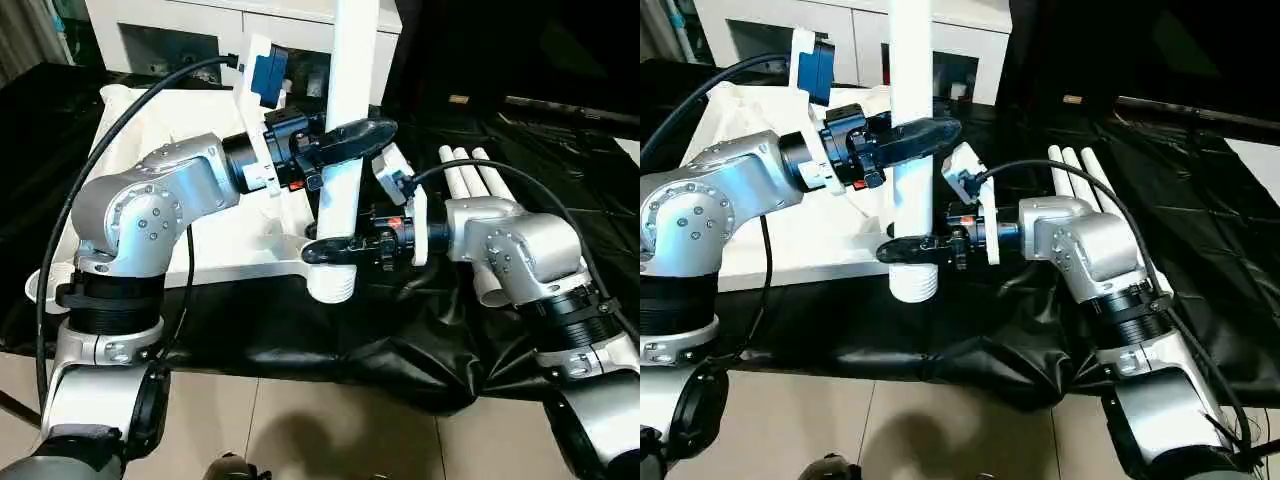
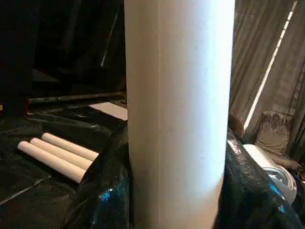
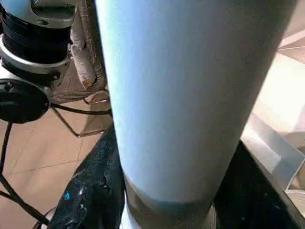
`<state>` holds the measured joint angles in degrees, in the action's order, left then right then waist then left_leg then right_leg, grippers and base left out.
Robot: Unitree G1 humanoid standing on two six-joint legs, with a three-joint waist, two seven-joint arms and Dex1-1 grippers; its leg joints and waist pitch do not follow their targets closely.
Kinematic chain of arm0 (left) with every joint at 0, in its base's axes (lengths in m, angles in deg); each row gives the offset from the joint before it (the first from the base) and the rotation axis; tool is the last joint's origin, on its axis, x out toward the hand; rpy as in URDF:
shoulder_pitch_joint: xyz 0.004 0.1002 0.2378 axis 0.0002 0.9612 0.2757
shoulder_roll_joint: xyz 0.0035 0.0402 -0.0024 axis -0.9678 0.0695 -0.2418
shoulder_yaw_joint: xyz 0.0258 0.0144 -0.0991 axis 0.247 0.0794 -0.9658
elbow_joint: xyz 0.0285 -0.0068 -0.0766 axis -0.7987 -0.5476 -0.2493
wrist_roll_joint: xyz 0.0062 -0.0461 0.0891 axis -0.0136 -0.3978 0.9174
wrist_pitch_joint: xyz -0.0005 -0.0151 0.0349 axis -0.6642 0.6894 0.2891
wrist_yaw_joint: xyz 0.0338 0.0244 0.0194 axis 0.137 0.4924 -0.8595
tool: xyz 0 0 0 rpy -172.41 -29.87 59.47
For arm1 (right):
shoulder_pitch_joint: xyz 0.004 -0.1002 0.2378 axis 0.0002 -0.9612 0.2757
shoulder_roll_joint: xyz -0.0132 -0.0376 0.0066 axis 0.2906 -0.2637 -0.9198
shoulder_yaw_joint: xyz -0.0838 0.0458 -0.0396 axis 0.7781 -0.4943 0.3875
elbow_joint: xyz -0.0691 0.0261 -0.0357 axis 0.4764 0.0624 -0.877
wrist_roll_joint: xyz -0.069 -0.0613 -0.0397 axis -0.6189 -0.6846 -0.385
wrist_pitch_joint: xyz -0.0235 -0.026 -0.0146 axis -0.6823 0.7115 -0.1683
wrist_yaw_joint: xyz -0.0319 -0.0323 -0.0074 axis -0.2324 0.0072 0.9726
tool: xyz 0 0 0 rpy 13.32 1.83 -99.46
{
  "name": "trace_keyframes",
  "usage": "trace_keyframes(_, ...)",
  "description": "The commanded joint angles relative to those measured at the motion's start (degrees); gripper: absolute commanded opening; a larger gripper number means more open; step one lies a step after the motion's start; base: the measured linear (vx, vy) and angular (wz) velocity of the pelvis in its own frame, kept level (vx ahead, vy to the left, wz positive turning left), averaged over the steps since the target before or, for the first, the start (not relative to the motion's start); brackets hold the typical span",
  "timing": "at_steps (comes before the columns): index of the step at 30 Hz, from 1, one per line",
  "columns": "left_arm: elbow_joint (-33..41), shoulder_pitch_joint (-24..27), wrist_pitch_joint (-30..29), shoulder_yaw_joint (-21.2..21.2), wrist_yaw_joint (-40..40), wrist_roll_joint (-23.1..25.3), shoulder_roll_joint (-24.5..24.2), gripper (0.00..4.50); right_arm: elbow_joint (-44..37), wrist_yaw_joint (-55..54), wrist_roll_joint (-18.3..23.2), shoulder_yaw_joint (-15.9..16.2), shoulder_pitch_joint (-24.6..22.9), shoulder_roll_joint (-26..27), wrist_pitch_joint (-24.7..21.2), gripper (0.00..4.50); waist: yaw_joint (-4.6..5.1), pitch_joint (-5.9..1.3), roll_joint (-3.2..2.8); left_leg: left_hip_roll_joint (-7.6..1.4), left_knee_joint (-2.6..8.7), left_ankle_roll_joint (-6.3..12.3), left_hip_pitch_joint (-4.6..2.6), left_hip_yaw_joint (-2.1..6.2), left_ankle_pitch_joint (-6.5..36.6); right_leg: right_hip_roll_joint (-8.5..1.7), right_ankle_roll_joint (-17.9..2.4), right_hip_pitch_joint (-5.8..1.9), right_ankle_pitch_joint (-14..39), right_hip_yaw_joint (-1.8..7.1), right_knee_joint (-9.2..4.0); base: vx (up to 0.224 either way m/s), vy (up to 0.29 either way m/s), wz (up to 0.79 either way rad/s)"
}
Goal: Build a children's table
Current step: Pick table leg
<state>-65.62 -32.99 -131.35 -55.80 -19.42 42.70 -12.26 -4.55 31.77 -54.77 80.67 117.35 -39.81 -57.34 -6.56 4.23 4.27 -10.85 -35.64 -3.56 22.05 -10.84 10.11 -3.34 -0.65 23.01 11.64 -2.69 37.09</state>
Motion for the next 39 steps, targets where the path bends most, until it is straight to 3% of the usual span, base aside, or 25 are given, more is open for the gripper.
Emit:
trace_keyframes(1, 1.3, -1.2, 0.0, 0.1, -0.4, -0.8, 0.4, 1.84, 0.9, -0.7, -0.3, -0.1, 0.7, -0.2, -0.1, 1.91, -0.11, -4.79, -0.24, -2.26, 3.91, -1.00, -1.17, 0.96, 4.4, -4.57, -12.1, -3.23, 3.3, 2.63, -3.60, 0.000, 0.000, 0.00)
trace_keyframes(6, 1.2, -1.2, 0.2, -0.1, 0.8, -0.3, 0.5, 1.84, 1.1, -0.9, -0.4, -0.4, 0.8, 0.0, 0.1, 1.89, -0.12, -4.77, -0.17, -2.27, 3.93, -1.05, -1.19, 0.96, 4.6, -4.56, -12.1, -3.22, 3.4, 2.62, -3.61, 0.000, 0.000, 0.00)
trace_keyframes(8, 0.2, -1.6, -1.1, -1.3, 3.4, -0.5, 1.2, 2.40, 1.2, -1.1, -0.5, -0.8, 0.7, 0.2, 0.4, 1.89, -0.06, -4.79, -0.11, -2.28, 3.91, -1.08, -1.12, 0.96, 4.5, -4.57, -12.2, -3.28, 3.2, 2.62, -3.52, 0.000, 0.000, 0.00)
trace_keyframes(11, 0.2, -1.2, -1.8, -2.7, 3.1, -2.7, 1.9, 2.56, 1.0, -1.6, 0.0, -1.8, 0.3, 0.4, 0.6, 1.89, -0.14, -4.84, -0.18, -2.20, 3.83, -0.91, -1.13, 0.95, 4.0, -4.58, -12.7, -3.26, 2.5, 2.59, -3.51, 0.000, 0.000, 0.00)
trace_keyframes(15, 0.0, -0.4, 4.0, -3.9, 4.8, -0.5, 3.6, 2.89, 0.8, -2.5, 0.7, -3.1, -0.2, 0.8, 0.6, 1.88, -0.18, -4.82, -0.24, -2.25, 3.88, -0.71, -1.09, 0.99, 4.1, -4.53, -12.5, -3.33, 2.0, 2.63, -3.61, 0.000, 0.000, 0.00)
trace_keyframes(19, -2.4, -0.8, 11.9, -9.7, 9.0, -1.7, 8.4, 2.94, 0.6, -3.8, 1.5, -4.8, -0.9, 1.2, 0.7, 1.88, -0.25, -4.89, -0.06, -2.25, 3.79, -0.56, -1.08, 0.98, 4.6, -4.66, -12.7, -3.52, 1.4, 2.65, -3.77, 0.000, 0.000, 0.00)
trace_keyframes(20, -3.3, -1.2, 14.7, -12.1, 11.3, -1.9, 9.8, 2.94, 0.5, -4.7, 1.5, -5.6, -1.3, 1.4, 1.0, 1.88, -0.27, -4.86, -0.32, -2.26, 3.84, -0.51, -1.03, 1.05, 4.8, -4.65, -12.5, -3.55, 1.7, 2.64, -3.81, 0.000, 0.000, 0.00)
trace_keyframes(25, -4.2, -1.0, 15.8, -16.5, 12.3, -3.9, 9.3, 2.94, 2.0, -10.7, 0.4, -9.1, -1.8, 2.6, 3.7, 1.88, 0.06, -4.95, -0.20, -2.12, 3.87, -0.80, -1.13, 1.01, 4.4, -4.52, -11.9, -3.29, 2.4, 2.49, -3.73, 0.000, 0.000, 0.00)
trace_keyframes(27, -7.2, 1.9, 18.1, -10.4, 9.0, 5.3, 2.4, 2.94, 6.8, -19.0, -3.5, -11.4, -1.6, 4.0, 9.7, 1.88, 0.29, -4.86, -0.37, -2.06, 3.98, -1.47, -1.25, 0.99, 4.8, -4.37, -10.7, -2.90, 4.9, 2.48, -3.79, 0.000, 0.000, 0.00)
trace_keyframes(28, -8.3, 4.0, 21.6, -4.6, 6.4, 12.2, -1.5, 2.94, 7.8, -21.2, -5.1, -11.4, -2.1, 4.1, 11.6, 1.88, 0.05, -4.78, -0.16, -2.37, 4.24, -1.27, -1.55, 1.24, 5.2, -4.55, -8.7, -2.60, 7.5, 2.50, -4.47, 0.000, 0.000, 0.00)
trace_keyframes(29, -10.1, 6.7, 27.1, 2.9, 3.1, 20.5, -6.1, 2.94, 8.5, -23.4, -7.1, -10.9, -2.9, 4.1, 13.5, 1.88, 0.11, -4.84, -0.60, -2.35, 4.36, -2.00, -1.65, 1.27, 5.3, -4.46, -7.2, -2.67, 8.4, 2.54, -4.20, 0.000, 0.000, 0.00)
trace_keyframes(30, -10.8, 7.4, 28.7, 4.8, 2.3, 22.6, -7.3, 2.94, 8.6, -24.0, -7.5, -10.7, -3.2, 4.1, 13.9, 1.88, 0.08, -4.74, -0.56, -2.45, 4.41, -1.77, -1.65, 1.32, 5.2, -4.47, -6.1, -2.43, 8.9, 2.65, -4.57, 0.000, 0.000, 0.00)
trace_keyframes(31, -12.2, 8.5, 31.8, 7.8, 0.8, 26.3, -9.1, 2.94, 8.7, -25.0, -8.4, -10.4, -3.7, 4.2, 14.6, 1.88, 0.32, -4.75, -0.62, -2.39, 4.41, -2.36, -1.63, 1.13, 5.3, -4.41, -5.9, -2.56, 8.4, 2.71, -4.22, 0.000, 0.000, 0.00)
trace_keyframes(32, -16.3, 9.9, 36.0, 14.2, -1.9, 32.2, -11.7, 2.94, 8.6, -26.4, -10.9, -8.9, -5.6, 3.7, 17.0, 1.88, -0.04, -4.90, -0.77, -2.47, 4.40, -2.71, -2.09, 1.07, 4.8, -4.44, -6.1, -2.13, 6.3, 2.65, -4.20, 0.000, 0.000, 0.00)
trace_keyframes(36, -24.2, 10.2, 41.3, 19.3, -7.0, 36.8, -12.6, 2.94, 7.4, -28.8, -13.1, -8.6, -8.7, 3.3, 19.8, 1.88, -0.11, -5.26, -1.32, -2.27, 4.35, -3.29, -1.78, 0.90, 3.2, -4.35, -9.1, -2.57, -1.4, 2.66, -3.14, 0.000, 0.000, 0.00)
trace_keyframes(37, -24.2, 10.2, 41.3, 19.3, -7.0, 36.8, -12.6, 2.94, 7.4, -28.8, -13.1, -8.6, -8.7, 3.3, 19.8, 1.88, -0.12, -5.20, -1.16, -2.18, 4.39, -3.07, -1.67, 0.90, 3.4, -4.36, -9.4, -2.64, -1.9, 2.66, -3.29, 0.000, 0.000, 0.00)
trace_keyframes(39, -31.2, 8.8, 45.2, 21.6, -8.9, 39.8, -13.4, 2.76, 5.8, -29.9, -12.1, -10.4, -10.4, 3.7, 18.9, 1.88, 0.12, -5.06, -1.76, -2.14, 4.55, -3.20, -1.52, 1.01, 6.3, -4.53, -10.0, -2.88, -0.6, 2.74, -3.41, 0.000, 0.000, 0.00)
